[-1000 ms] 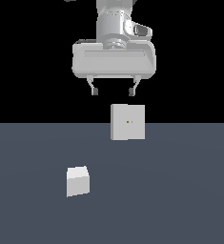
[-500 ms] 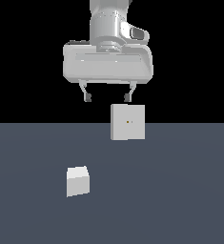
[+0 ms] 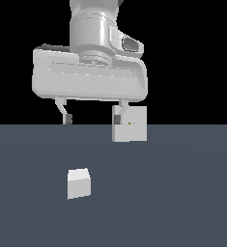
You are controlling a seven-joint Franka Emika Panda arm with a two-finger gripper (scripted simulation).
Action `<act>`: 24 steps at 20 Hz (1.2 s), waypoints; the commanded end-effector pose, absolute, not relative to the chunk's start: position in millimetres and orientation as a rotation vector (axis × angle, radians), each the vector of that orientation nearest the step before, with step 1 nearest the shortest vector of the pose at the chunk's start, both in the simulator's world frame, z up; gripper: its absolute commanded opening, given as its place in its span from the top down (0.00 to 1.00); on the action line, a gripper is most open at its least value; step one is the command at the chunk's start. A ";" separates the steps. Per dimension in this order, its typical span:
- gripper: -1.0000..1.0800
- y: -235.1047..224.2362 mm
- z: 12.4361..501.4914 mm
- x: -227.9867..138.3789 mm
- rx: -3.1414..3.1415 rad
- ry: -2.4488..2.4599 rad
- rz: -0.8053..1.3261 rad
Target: Plug the charger into the wall socket.
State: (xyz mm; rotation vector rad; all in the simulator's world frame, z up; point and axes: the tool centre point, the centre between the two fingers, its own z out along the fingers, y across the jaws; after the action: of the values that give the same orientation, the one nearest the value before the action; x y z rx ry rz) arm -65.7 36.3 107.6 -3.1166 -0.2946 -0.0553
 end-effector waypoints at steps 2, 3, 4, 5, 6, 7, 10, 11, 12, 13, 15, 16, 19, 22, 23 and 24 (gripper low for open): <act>0.04 43.7 90.7 -84.5 -3.108 -0.379 -0.058; 0.04 45.3 86.6 -89.0 -3.106 -0.400 -0.059; 0.04 46.7 82.7 -93.2 -3.104 -0.418 -0.059; 0.04 47.9 79.2 -97.0 -3.102 -0.435 -0.059; 0.04 48.9 76.0 -100.4 -3.100 -0.450 -0.060; 0.04 49.8 73.2 -103.4 -3.098 -0.464 -0.060; 0.04 51.6 66.7 -110.0 -3.094 -0.494 -0.061; 0.04 52.0 65.1 -111.4 -3.093 -0.500 -0.061; 0.04 52.1 63.9 -112.5 -3.093 -0.505 -0.061; 0.04 52.2 63.0 -113.1 -3.092 -0.509 -0.061; 0.04 52.1 62.3 -113.6 -3.092 -0.510 -0.061; 0.04 52.2 63.0 -113.1 -3.092 -0.507 -0.059; 0.04 52.1 60.6 -113.2 -3.092 -0.507 -0.059; 0.04 52.2 53.4 -113.6 -3.092 -0.508 -0.059; 0.04 52.1 50.0 -113.7 -3.092 -0.508 -0.059; 0.04 51.9 46.0 -113.8 -3.092 -0.508 -0.059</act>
State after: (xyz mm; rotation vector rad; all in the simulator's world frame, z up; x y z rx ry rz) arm -113.3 52.1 51.4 -3.0925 -0.5078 -0.0608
